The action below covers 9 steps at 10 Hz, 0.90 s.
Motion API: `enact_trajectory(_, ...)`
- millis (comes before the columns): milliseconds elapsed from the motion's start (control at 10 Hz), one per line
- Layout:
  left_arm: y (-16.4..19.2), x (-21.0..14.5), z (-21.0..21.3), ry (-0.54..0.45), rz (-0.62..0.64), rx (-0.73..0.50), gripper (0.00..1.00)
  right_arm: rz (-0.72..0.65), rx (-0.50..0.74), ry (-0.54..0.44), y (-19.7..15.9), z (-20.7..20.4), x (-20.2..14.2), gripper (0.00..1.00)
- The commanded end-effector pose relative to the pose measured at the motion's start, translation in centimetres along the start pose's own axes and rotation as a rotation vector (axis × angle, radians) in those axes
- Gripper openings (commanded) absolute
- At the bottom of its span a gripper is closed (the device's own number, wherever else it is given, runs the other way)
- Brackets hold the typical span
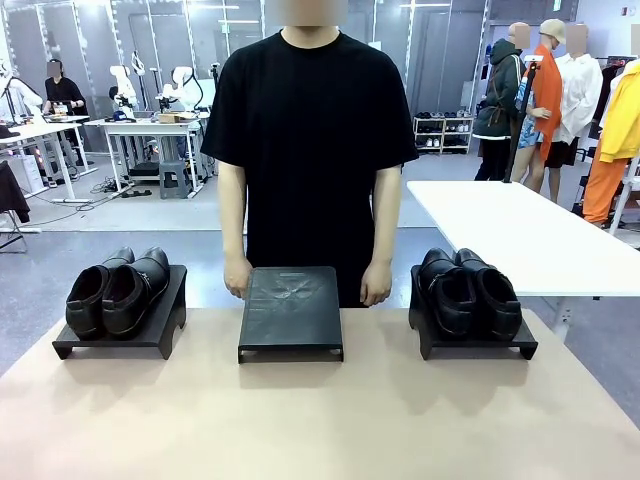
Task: Place the shoes on the stand as instructed by the person.
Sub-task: Pick up another pair of Shoes and place it on the Shoes Stand indicated by the person.
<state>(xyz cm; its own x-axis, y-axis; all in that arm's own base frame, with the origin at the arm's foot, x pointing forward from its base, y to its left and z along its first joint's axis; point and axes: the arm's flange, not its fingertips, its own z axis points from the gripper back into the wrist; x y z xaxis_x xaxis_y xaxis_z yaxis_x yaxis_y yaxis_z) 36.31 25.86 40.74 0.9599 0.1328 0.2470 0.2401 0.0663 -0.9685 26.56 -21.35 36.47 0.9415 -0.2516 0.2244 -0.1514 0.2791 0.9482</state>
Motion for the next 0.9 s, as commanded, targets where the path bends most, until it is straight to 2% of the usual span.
enact_trajectory(0, -0.37, -0.39, -0.21, 0.004, -0.014, 0.006, 0.89, 0.008, 0.002, 0.016, 0.05, 0.42, -0.12, 1.00)
enact_trajectory(800, -0.37, -0.39, -0.21, 0.004, -0.014, 0.006, 0.89, 0.008, 0.002, 0.016, 0.05, 0.42, -0.12, 1.00)
